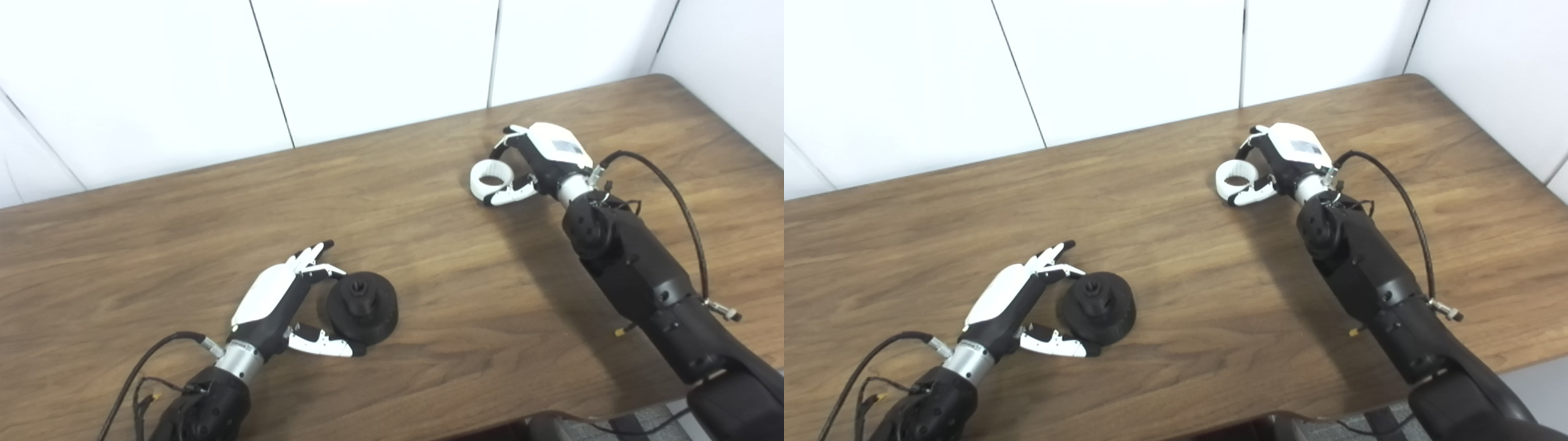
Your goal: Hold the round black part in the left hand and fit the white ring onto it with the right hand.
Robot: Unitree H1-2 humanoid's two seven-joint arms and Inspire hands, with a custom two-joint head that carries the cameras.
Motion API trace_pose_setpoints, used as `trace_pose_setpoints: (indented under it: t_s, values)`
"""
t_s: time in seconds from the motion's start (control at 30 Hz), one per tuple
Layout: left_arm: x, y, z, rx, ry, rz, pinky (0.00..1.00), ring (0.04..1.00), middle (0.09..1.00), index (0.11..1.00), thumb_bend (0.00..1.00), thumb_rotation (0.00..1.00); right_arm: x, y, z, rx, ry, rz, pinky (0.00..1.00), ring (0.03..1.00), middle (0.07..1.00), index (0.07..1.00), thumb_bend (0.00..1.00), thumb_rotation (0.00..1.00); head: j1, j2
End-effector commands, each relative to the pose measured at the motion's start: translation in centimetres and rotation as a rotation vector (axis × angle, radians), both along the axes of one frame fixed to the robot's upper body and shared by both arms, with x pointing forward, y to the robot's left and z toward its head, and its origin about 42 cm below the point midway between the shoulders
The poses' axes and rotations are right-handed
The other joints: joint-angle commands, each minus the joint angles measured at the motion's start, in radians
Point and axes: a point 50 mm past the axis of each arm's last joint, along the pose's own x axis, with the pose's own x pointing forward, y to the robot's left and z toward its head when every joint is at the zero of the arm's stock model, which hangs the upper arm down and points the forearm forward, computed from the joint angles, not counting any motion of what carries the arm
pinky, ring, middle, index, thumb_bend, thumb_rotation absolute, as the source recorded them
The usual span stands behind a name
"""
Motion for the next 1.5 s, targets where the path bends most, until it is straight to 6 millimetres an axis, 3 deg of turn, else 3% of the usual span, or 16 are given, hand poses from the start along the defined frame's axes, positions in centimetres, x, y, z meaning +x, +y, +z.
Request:
trace_pose_setpoints:
  t_s: [0.0, 0.37, 0.4, 0.5, 0.83, 0.97, 1.17, 1.47]
  values:
    - [0.6, 0.4, 1.1, 0.027, -0.036, 0.000, 1.00, 1.000, 1.000, 0.629, 0.99, 0.39, 0.7, 0.2, 2.5, -0.010, -0.110, 0.028, 0.86, 0.890, 0.908, 0.635, 0.74, 0.28, 0.000, 0.003]
    - [0.7, 0.2, 1.1, 0.022, -0.040, 0.002, 1.00, 1.000, 1.000, 0.628, 0.98, 0.37, 0.1, 0.5, 3.4, 0.024, -0.219, 0.058, 0.84, 0.863, 0.878, 0.575, 0.72, 0.24, 0.006, 0.007]
    - [0.7, 0.2, 1.1, 0.021, -0.039, 0.002, 1.00, 1.000, 1.000, 0.629, 0.98, 0.38, 0.0, 0.5, 3.6, 0.031, -0.229, 0.060, 0.87, 0.868, 0.879, 0.526, 0.60, 0.19, 0.006, 0.007]
    - [0.7, 0.2, 1.0, 0.020, -0.038, 0.003, 1.00, 1.000, 1.000, 0.629, 0.99, 0.38, -0.2, 0.7, 4.3, 0.045, -0.255, 0.066, 0.91, 0.875, 0.887, 0.495, 0.52, 0.15, 0.006, 0.007]
    - [0.6, 0.1, 0.8, 0.022, -0.033, 0.006, 1.00, 1.000, 1.000, 0.627, 0.99, 0.38, -1.0, 1.3, 7.5, 0.044, -0.342, 0.112, 0.90, 0.874, 0.891, 0.494, 0.52, 0.15, 0.022, 0.013]
    - [0.7, -0.5, 0.8, 0.011, -0.035, 0.006, 1.00, 1.000, 1.000, 0.626, 0.99, 0.38, -1.5, 1.3, 8.5, 0.046, -0.364, 0.134, 0.90, 0.880, 0.890, 0.494, 0.52, 0.15, 0.108, 0.026]
    - [0.9, -1.6, 1.0, 0.011, -0.041, 0.005, 1.00, 1.000, 1.000, 0.621, 0.98, 0.36, -2.1, 1.4, 9.0, 0.070, -0.371, 0.168, 0.95, 0.888, 0.897, 0.494, 0.52, 0.15, 0.178, 0.038]
    - [1.0, -1.9, 1.5, 0.012, -0.044, 0.012, 1.00, 1.000, 1.000, 0.622, 0.99, 0.38, -2.8, 2.2, 9.4, 0.089, -0.387, 0.211, 0.90, 0.866, 0.883, 0.493, 0.52, 0.15, 0.203, 0.053]
